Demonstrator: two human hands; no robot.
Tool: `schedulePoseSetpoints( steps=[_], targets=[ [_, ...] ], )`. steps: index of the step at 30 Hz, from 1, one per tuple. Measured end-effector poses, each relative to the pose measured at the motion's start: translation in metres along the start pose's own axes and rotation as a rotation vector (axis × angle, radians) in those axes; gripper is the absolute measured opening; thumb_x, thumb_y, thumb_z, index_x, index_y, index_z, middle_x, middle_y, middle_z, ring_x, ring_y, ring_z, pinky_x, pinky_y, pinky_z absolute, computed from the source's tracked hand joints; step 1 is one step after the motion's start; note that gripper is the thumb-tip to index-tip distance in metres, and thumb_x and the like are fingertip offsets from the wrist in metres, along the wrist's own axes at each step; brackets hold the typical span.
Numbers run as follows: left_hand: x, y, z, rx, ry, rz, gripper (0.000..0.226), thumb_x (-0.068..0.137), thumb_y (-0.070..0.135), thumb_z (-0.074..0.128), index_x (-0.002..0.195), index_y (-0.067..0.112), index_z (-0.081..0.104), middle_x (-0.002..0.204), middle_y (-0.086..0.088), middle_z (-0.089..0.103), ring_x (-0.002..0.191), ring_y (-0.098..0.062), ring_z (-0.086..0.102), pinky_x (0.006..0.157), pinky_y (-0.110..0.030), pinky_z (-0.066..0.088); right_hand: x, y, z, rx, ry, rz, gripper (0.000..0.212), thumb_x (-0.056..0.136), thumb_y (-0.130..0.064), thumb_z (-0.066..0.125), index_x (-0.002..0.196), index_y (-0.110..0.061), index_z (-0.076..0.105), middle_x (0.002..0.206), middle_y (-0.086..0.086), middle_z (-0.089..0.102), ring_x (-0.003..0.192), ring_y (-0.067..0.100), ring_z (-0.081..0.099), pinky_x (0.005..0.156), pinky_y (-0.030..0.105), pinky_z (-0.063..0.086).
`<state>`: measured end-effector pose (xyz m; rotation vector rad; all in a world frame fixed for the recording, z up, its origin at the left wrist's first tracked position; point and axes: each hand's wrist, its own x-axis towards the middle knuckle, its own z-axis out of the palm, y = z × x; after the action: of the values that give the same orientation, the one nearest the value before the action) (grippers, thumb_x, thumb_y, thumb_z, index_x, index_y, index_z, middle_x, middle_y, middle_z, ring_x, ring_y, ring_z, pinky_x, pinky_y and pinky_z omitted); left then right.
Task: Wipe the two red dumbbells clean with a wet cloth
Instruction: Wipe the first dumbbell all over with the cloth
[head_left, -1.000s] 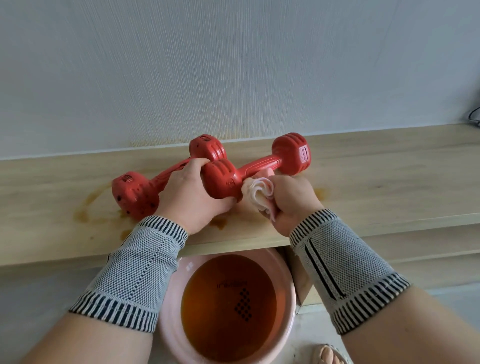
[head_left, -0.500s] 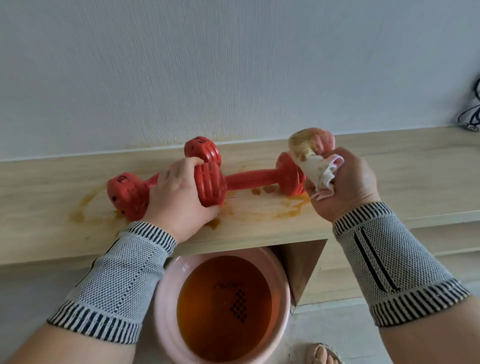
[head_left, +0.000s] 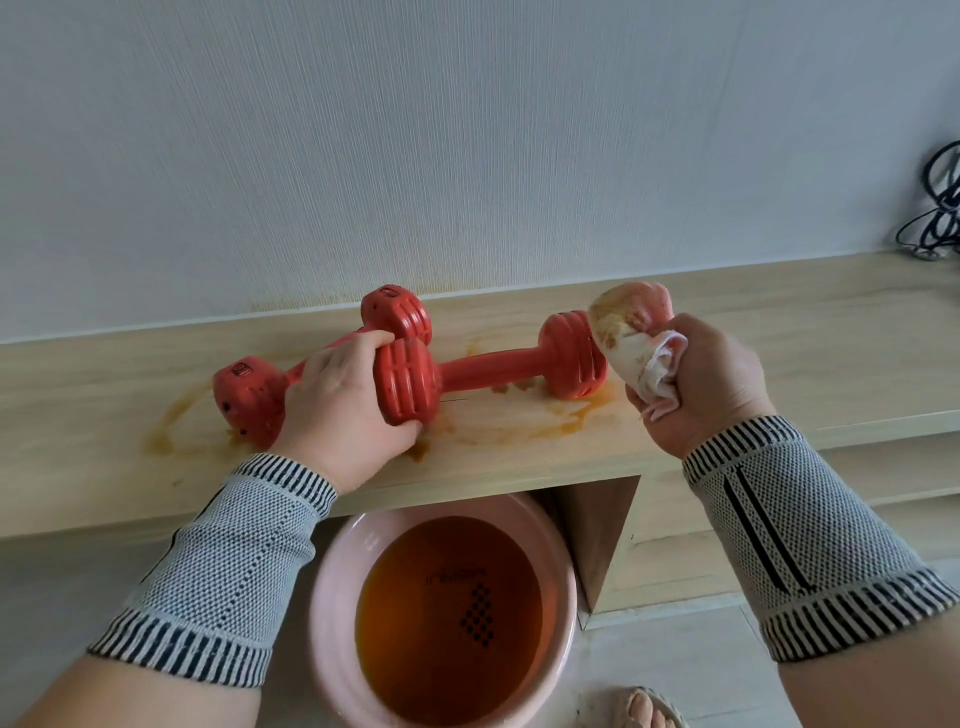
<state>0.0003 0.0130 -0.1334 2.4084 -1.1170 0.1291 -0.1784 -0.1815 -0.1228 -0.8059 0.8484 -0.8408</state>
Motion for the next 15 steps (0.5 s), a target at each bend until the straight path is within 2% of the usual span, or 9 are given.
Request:
schedulePoseSetpoints(
  steps=[3, 5, 9, 13, 15],
  targets=[
    [-0.003, 0.0, -0.003, -0.057, -0.051, 0.007, 0.081, 0.07, 0.03, 0.081, 0.137, 0.024, 0.035, 0.139, -0.002, 0.046, 0.133, -0.024, 0.036, 0.11, -0.041, 0.031, 0.003, -0.001, -0.001, 0.02, 0.006, -0.018, 0.014, 0.068, -0.008, 0.05, 0.057, -0.016, 0.047, 0.066, 0.005, 0.046, 0.057, 0.018, 0.041, 0.057, 0.028, 0.021],
    [-0.005, 0.0, -0.005, -0.097, -0.055, 0.016, 0.074, 0.072, 0.028, 0.08, 0.131, 0.023, 0.036, 0.13, 0.002, 0.045, 0.131, -0.021, 0.038, 0.109, -0.038, 0.032, 0.003, -0.001, 0.0, 0.001, -0.003, -0.026, 0.01, 0.064, -0.011, 0.052, 0.055, -0.016, 0.049, 0.066, 0.004, 0.047, 0.059, 0.018, 0.044, 0.056, 0.028, 0.024],
    [-0.006, 0.002, -0.004, -0.033, -0.031, 0.026, 0.072, 0.07, 0.031, 0.082, 0.125, 0.023, 0.036, 0.123, 0.003, 0.045, 0.126, -0.023, 0.042, 0.104, -0.041, 0.035, 0.003, 0.0, 0.003, 0.035, -0.055, -0.04, 0.021, 0.084, -0.014, 0.052, 0.064, -0.013, 0.05, 0.051, -0.002, 0.052, 0.046, 0.012, 0.05, 0.05, 0.024, 0.039],
    [-0.003, 0.003, 0.007, 0.061, 0.046, 0.055, 0.075, 0.068, 0.032, 0.083, 0.127, 0.022, 0.037, 0.123, 0.004, 0.047, 0.125, -0.024, 0.041, 0.1, -0.043, 0.03, 0.004, -0.002, 0.002, 0.006, -0.035, -0.048, 0.006, 0.061, -0.014, 0.055, 0.056, -0.015, 0.055, 0.067, 0.003, 0.053, 0.06, 0.018, 0.056, 0.05, 0.026, 0.035],
    [-0.003, 0.004, 0.016, 0.087, 0.099, 0.061, 0.077, 0.067, 0.029, 0.083, 0.13, 0.019, 0.039, 0.13, 0.0, 0.049, 0.127, -0.026, 0.04, 0.098, -0.044, 0.028, 0.004, -0.003, 0.0, 0.025, -0.029, -0.043, 0.015, 0.071, -0.012, 0.054, 0.057, -0.014, 0.056, 0.066, 0.003, 0.055, 0.058, 0.017, 0.058, 0.047, 0.023, 0.039]
  ],
)
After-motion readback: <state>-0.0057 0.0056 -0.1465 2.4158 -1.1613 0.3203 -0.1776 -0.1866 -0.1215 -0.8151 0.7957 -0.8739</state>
